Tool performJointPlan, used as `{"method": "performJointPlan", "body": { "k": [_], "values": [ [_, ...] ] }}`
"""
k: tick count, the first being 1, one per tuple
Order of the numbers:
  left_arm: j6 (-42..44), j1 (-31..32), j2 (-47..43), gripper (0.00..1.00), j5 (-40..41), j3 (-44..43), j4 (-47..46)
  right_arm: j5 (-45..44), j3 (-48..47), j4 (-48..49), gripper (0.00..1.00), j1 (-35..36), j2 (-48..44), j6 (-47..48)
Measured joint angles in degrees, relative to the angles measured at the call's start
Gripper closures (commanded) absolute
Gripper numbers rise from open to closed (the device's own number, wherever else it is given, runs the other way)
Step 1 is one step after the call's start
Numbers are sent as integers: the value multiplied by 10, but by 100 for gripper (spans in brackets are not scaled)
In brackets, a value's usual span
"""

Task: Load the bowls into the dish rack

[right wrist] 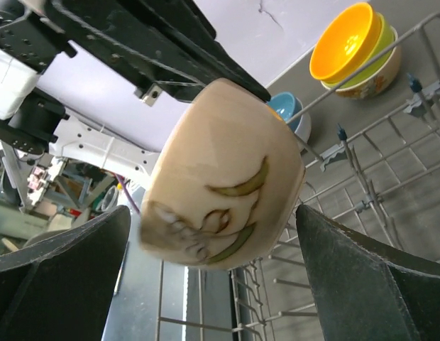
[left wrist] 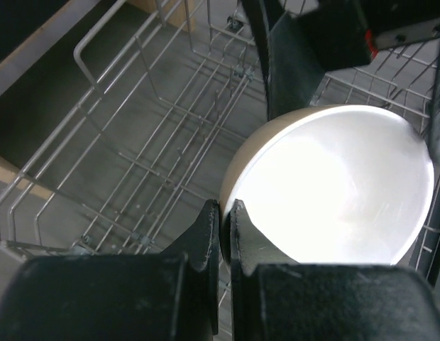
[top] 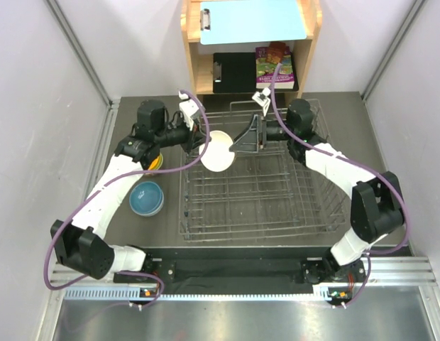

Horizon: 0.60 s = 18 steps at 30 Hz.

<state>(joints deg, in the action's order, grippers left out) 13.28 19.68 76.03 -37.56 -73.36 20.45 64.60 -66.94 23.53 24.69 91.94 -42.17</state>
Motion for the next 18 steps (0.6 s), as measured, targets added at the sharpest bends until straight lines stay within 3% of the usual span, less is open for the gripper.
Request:
{"method": "performJointPlan", "body": {
  "k": [8,18],
  "values": [
    [-13,11,-1,100,-3,1,-12,-1,-30,-78,0,24,17,48],
    [-11,16,-2,100,5,1,-10,20,-32,-42,3,40,42,5]
  ]
}}
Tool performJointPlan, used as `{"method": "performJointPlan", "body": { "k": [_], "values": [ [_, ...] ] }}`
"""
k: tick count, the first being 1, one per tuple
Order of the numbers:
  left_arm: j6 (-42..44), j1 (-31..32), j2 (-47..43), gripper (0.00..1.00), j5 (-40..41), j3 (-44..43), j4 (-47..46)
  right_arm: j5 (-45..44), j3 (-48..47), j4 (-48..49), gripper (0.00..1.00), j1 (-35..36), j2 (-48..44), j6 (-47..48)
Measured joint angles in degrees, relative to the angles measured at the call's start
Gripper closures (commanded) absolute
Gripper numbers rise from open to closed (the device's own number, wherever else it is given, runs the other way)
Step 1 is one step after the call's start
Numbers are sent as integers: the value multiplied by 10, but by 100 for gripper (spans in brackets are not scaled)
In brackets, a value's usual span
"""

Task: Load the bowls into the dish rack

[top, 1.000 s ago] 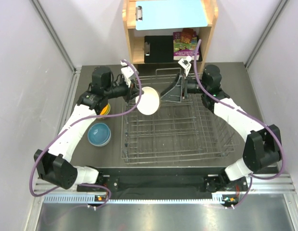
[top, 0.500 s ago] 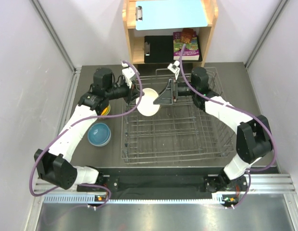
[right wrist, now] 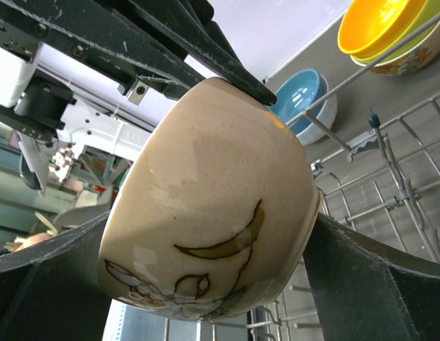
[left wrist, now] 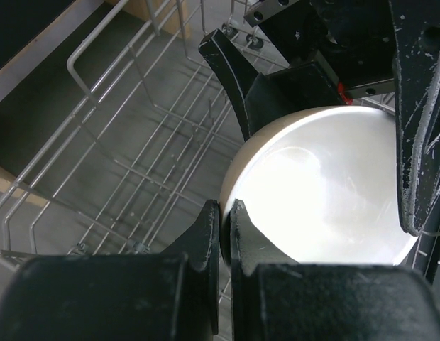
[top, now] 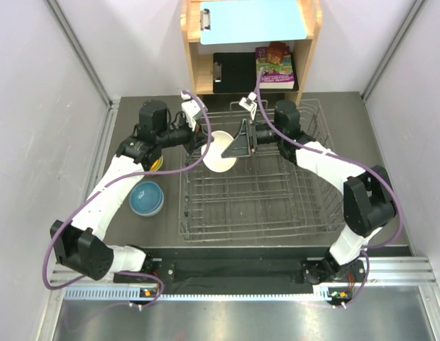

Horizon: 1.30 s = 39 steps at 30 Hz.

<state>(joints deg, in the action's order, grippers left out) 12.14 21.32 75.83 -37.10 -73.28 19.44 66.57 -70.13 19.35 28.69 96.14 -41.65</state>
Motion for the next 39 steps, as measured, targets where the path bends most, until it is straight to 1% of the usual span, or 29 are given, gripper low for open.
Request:
{"method": "performJointPlan", "body": {
  "k": [6,8,11,13,14,17,18,19,20,23,26,28,29,31,32,34,35,36,38,39],
  "values": [
    [0,2,-3,100,6,0,1,0,13,48,4,0,3,-44],
    [0,2,-5,100,10,0,1,0,12,55,4,0,4,-49],
    [4,6,-6,100,19,0,2,-5,12,44,7,1,4,-38],
    [9,11,-6,100,28,3,2,-11,10,23,15,2,4,-19],
    [11,12,-6,100,31,5,3,-14,10,14,26,3,4,-12],
    [16,14,-6,100,42,12,4,-28,10,-16,49,5,4,5],
    [18,14,-6,100,52,14,3,-34,10,-23,63,5,4,7],
    [20,14,-6,100,54,14,3,-45,10,-33,69,5,4,6],
    [21,14,-6,100,57,14,3,-49,10,-38,78,4,5,5],
    [25,16,-6,100,61,16,3,-51,10,-43,91,5,5,7],
    [26,16,-6,100,61,16,3,-52,10,-44,99,5,5,8],
    [27,16,-6,100,61,17,1,-53,10,-45,100,5,5,9],
    [28,16,-6,98,61,17,1,-53,10,-45,100,5,5,10],
    [28,16,-6,89,61,18,0,-54,10,-46,100,5,5,12],
    [28,16,-6,78,61,19,0,-55,10,-47,100,5,5,12],
    [29,16,-6,67,60,20,-1,-54,10,-50,100,5,5,16],
    [26,16,-6,59,53,20,-4,-54,10,-52,100,6,5,19],
    [27,17,-6,49,49,20,-7,-55,10,-53,100,7,5,23],
    [22,23,-6,43,31,20,-19,-59,10,-63,100,13,5,36],
    [23,25,-7,38,28,20,-21,-62,10,-70,100,16,5,42]
  ]
}}
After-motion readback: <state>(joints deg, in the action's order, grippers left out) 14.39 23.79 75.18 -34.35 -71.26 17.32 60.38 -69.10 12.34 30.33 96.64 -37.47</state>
